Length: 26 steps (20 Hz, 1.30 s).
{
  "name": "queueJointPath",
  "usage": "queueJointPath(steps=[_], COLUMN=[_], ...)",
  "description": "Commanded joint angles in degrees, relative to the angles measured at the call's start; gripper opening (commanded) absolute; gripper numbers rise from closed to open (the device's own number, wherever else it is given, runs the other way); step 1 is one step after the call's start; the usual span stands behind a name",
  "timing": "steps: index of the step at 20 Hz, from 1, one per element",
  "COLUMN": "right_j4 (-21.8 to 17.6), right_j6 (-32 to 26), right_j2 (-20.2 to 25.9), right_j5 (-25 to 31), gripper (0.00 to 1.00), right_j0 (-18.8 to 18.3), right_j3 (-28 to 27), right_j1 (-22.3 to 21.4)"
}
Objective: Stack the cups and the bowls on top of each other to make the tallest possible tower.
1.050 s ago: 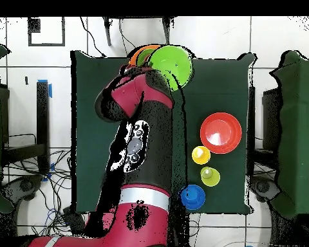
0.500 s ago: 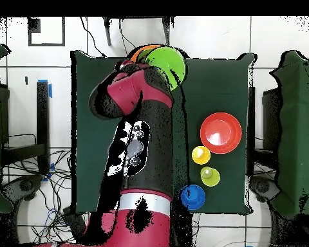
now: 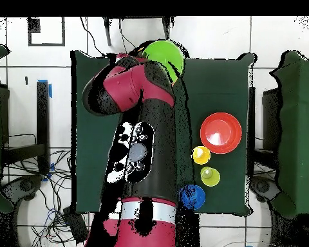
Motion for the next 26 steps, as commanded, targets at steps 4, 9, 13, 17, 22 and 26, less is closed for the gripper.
queueJointPath(steps=[4,9,13,17,22,26], right_j4=[-1.08,-1.24,-1.39,-1.47,-1.94,-2.26], right_j6=[-6.91,-6.63,-6.45,-6.4,-6.0,-7.34], right_j2=[5.7,5.3,4.99,4.78,4.31,4.51], right_j5=[6.36,6.67,6.8,6.98,6.62,7.13], gripper=[0.0,0.0,0.0,0.0,0.0,0.0], right_j0=[0.71,1.16,1.48,1.72,2.03,1.76], right_j3=[1.02,0.68,0.47,0.28,-0.4,-0.77], right_j1=[3.02,3.36,3.51,3.59,4.38,4.48])
